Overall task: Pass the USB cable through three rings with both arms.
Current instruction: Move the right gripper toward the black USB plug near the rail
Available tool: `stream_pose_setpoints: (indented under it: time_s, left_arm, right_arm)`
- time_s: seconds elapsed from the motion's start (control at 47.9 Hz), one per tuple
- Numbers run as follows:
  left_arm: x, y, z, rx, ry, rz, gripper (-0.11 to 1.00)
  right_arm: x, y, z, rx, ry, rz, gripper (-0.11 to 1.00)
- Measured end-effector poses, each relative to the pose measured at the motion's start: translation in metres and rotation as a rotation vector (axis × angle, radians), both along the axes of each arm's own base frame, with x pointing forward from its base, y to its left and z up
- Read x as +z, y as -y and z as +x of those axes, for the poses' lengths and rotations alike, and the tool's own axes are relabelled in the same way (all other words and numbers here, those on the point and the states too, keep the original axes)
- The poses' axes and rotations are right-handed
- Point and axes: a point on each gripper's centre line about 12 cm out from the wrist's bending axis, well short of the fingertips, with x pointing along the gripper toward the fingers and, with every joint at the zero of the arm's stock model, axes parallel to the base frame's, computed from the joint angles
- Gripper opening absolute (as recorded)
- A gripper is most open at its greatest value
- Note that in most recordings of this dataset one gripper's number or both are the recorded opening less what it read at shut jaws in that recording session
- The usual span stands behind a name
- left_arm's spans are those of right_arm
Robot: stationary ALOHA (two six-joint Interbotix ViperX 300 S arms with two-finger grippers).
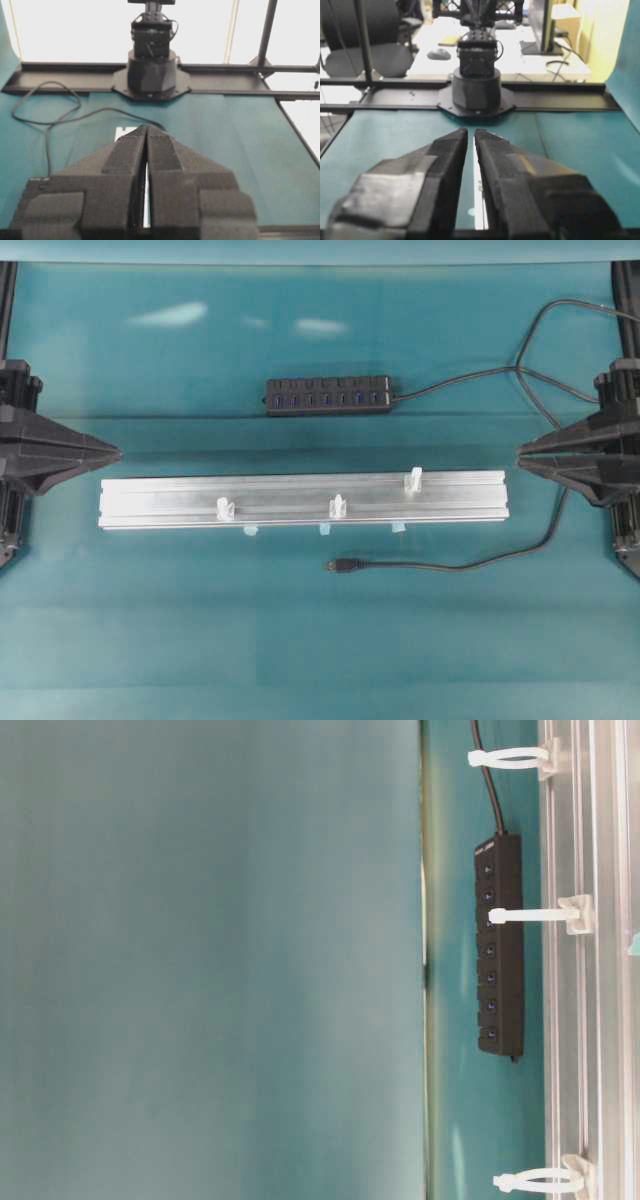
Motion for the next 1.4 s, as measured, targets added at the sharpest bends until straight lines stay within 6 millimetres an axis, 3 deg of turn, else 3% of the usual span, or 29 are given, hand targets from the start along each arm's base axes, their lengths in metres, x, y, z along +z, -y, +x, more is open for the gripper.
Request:
stream_pose_setpoints:
  time_s: [0.167,0.313,0.606,0.71,0.794,0.877,0.982,1.023,1.065,1.19,1.295,1.399]
  left_arm:
    - [0.029,0.002,0.007,-0.012,0.024,-0.02,0.03]
    - [0.046,0.002,0.017,-0.013,-0.028,-0.024,0.03]
    - [0.036,0.003,0.051,-0.004,-0.273,-0.172,0.03]
    - [0.036,0.003,0.058,-0.003,-0.284,-0.164,0.03]
    - [0.035,0.003,0.062,-0.004,-0.289,-0.135,0.06]
    - [0.033,0.003,0.064,-0.005,-0.293,-0.117,0.24]
    - [0.033,0.004,0.064,-0.007,-0.296,-0.104,0.57]
    - [0.034,0.004,0.064,-0.009,-0.292,-0.102,0.7]
    - [0.033,0.004,0.064,-0.009,-0.295,-0.101,0.72]
    - [0.036,0.005,0.061,-0.012,-0.287,-0.1,0.35]
    - [0.041,0.006,0.057,-0.018,-0.268,-0.098,0.08]
    - [0.045,0.006,0.054,-0.019,-0.252,-0.1,0.01]
  right_arm:
    - [0.007,0.0,0.003,0.0,-0.041,0.041,-0.09]
    - [0.013,-0.001,0.008,0.002,-0.175,0.087,-0.11]
    - [0.014,-0.001,0.02,-0.004,-0.347,0.108,-0.05]
    - [0.011,-0.001,0.022,-0.006,-0.361,0.11,0.05]
    - [0.01,-0.001,0.023,-0.005,-0.367,0.109,0.22]
    - [0.01,-0.001,0.023,-0.006,-0.365,0.109,0.45]
    - [0.009,-0.001,0.023,-0.005,-0.368,0.109,0.7]
    - [0.009,-0.001,0.023,-0.006,-0.368,0.109,0.67]
    - [0.009,-0.001,0.023,-0.006,-0.368,0.109,0.59]
    - [0.008,-0.001,0.025,-0.004,-0.378,0.109,0.25]
    - [0.009,-0.005,0.03,0.012,-0.397,0.105,0.04]
    - [0.006,-0.009,0.036,0.025,-0.441,0.101,-0.07]
